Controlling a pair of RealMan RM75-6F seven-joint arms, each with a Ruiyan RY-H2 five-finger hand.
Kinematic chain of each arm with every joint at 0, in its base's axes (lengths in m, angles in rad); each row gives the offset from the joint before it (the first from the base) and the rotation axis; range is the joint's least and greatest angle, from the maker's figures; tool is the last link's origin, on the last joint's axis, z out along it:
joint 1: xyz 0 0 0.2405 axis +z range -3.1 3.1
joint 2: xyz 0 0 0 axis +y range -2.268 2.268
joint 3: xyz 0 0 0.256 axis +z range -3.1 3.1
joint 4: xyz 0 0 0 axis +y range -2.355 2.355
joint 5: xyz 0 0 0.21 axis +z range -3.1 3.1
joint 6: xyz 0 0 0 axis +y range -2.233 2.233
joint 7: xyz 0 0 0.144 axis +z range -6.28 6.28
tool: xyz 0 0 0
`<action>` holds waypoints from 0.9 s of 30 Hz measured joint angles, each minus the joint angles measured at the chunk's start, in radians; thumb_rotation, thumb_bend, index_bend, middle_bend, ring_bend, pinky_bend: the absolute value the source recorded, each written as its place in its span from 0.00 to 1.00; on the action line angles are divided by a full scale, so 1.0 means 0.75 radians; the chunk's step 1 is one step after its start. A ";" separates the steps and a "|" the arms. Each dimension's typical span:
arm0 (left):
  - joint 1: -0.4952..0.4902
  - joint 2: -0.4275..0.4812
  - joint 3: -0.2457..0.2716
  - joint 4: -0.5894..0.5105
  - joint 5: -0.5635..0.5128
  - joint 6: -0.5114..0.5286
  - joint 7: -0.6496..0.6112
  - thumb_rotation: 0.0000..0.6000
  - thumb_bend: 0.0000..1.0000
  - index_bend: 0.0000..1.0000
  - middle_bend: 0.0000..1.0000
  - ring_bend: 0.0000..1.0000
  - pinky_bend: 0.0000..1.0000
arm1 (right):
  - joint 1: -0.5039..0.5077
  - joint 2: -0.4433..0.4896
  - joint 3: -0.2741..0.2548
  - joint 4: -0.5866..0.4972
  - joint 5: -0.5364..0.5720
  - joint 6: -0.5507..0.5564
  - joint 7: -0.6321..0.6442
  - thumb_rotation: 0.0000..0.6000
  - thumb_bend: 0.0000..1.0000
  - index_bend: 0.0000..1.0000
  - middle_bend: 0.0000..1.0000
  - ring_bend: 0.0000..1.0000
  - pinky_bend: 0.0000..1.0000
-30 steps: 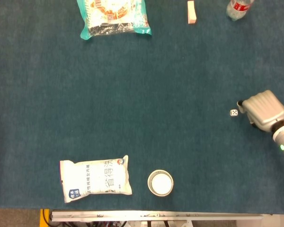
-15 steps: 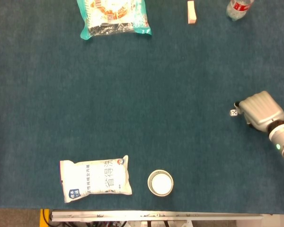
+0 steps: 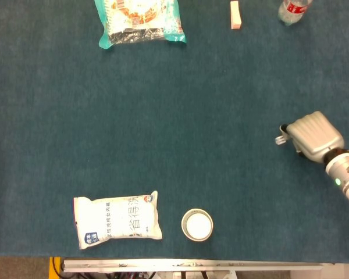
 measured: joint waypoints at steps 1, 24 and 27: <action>0.001 0.001 0.000 -0.002 0.000 0.003 0.001 1.00 0.00 0.54 0.51 0.44 0.46 | 0.001 -0.001 0.002 -0.002 -0.002 0.001 -0.001 1.00 0.99 0.42 1.00 0.99 0.95; 0.015 0.017 -0.002 -0.020 0.009 0.028 -0.004 1.00 0.00 0.54 0.51 0.44 0.46 | 0.054 -0.029 0.048 0.019 0.089 -0.021 -0.042 1.00 0.99 0.42 1.00 0.99 0.95; 0.017 0.019 -0.003 -0.021 0.009 0.029 -0.010 1.00 0.00 0.54 0.51 0.44 0.46 | 0.070 -0.045 0.051 0.032 0.115 -0.031 -0.056 1.00 0.99 0.42 1.00 0.99 0.95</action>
